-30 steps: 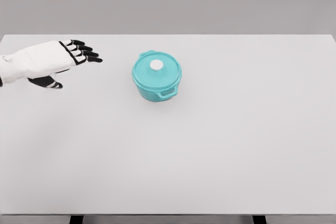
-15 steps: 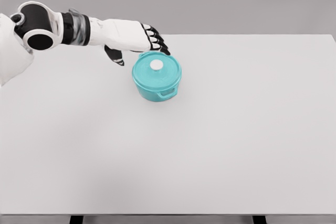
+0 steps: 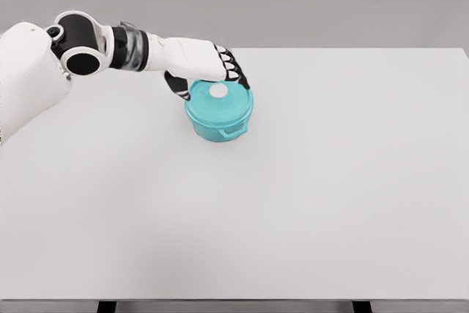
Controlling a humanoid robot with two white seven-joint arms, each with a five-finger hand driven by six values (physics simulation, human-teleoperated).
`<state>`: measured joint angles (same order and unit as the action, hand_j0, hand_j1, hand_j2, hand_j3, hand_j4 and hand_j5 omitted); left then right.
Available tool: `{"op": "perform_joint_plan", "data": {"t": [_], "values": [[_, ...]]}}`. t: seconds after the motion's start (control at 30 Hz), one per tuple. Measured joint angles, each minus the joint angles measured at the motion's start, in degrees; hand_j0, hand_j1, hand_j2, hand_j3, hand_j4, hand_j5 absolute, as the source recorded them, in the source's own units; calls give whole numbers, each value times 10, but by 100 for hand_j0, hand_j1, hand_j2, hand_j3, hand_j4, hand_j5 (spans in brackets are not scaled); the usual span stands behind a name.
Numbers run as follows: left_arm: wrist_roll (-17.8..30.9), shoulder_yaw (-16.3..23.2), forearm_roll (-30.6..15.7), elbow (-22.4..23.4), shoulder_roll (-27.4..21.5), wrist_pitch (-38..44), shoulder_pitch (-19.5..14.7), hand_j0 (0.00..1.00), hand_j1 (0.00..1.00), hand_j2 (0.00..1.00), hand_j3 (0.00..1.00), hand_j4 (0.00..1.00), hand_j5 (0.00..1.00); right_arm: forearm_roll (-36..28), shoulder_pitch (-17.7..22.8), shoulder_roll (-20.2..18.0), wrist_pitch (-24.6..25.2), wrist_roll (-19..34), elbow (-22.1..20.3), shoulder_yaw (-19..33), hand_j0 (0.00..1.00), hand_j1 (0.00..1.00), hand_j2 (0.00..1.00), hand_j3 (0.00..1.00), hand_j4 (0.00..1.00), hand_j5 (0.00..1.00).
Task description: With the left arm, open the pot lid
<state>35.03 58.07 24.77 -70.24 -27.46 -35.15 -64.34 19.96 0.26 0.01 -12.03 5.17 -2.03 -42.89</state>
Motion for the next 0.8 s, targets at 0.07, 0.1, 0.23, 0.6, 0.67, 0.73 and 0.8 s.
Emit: {"op": "perform_joint_plan", "data": {"t": [0.07,0.1,0.23,0.6,0.67,0.73,0.8], "values": [[0,3,1,6,5,0,0,90,90,90,90,90,90,0,0,0,0,0,0,0,100,100,100,100,100,100],[0,4,1,8,7,0,0,89,89,89,89,89,89,0,0,0,0,0,0,0,100,100,100,100,100,100],[0,6,1,17,14,0,0,83,83,83,83,83,83,0,1,0,0,0,0,0,100,100,100,100,100,100],[0,7,9,27,20,0,3,79,79,79,79,79,79,0,0,0,0,0,0,0,100,100,100,100,100,100],[0,7,10,31,23,0,3,79,79,79,79,79,79,0,0,0,0,0,0,0,100,100,100,100,100,100],[0,7,10,36,26,0,3,79,79,79,79,79,79,0,0,0,0,0,0,0,100,100,100,100,100,100],[0,7,12,40,30,0,4,80,80,80,80,80,80,0,0,0,0,0,0,0,100,100,100,100,100,100]]}}
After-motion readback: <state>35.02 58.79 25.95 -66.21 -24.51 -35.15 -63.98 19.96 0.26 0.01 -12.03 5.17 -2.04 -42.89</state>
